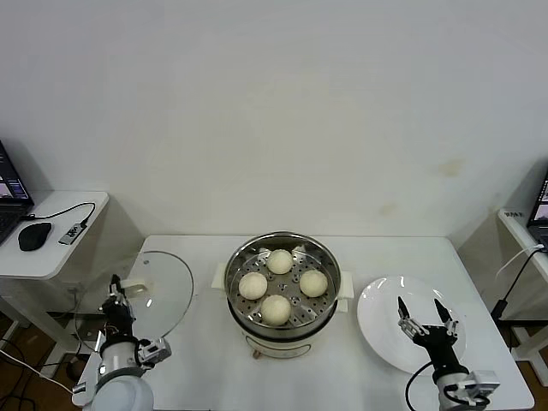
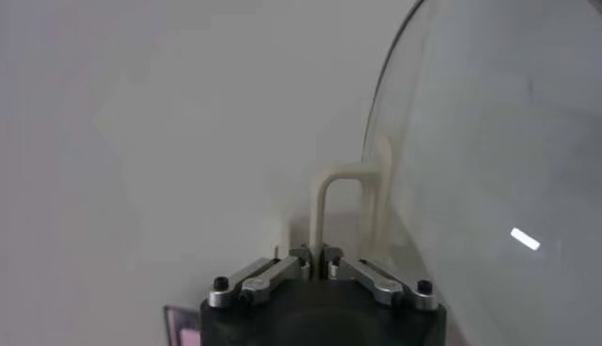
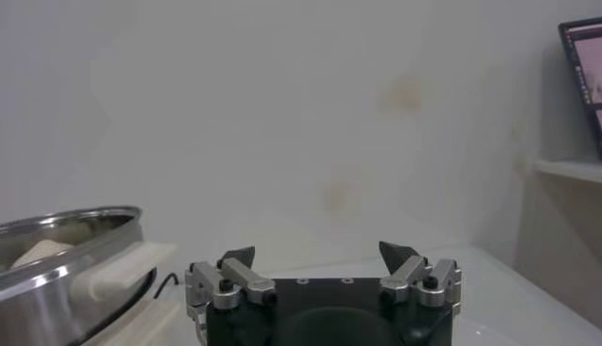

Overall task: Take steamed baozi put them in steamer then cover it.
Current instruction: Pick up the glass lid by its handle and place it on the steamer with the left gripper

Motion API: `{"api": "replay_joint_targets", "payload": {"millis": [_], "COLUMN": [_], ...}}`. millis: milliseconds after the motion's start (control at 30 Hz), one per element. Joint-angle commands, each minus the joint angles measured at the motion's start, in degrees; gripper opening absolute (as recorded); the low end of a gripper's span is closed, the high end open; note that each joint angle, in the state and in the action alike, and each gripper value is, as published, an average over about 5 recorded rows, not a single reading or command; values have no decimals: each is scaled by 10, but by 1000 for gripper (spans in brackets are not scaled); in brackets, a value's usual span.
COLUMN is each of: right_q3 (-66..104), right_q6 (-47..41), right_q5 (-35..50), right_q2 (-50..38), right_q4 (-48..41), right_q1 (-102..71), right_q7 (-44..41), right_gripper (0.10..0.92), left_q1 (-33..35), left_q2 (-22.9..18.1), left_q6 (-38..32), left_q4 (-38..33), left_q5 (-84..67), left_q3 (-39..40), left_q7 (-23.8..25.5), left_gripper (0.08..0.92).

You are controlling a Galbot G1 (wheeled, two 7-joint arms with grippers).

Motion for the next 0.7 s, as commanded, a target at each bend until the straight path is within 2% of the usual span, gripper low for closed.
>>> {"api": "replay_joint_targets", "payload": {"millis": [33, 400, 700], "right_q3": [14, 20, 28], "right_q6": [-20, -20, -15], "right_q5": [-5, -28, -46], "right_q2": [1, 17, 34], "right_q4": [8, -7, -13], "right_q1": [-1, 1, 1], "right_q7": [0, 1, 0], "right_gripper": [823, 823, 823], "left_q1": [-22, -68, -145], "left_q2": [4, 8, -33], "left_q6": [118, 116, 125], "left_q4": [-188, -169, -58], "left_q5": [52, 80, 136], "left_q3": [13, 66, 161], "left_q7": [160, 185, 186], "left_gripper": [136, 136, 136]}}
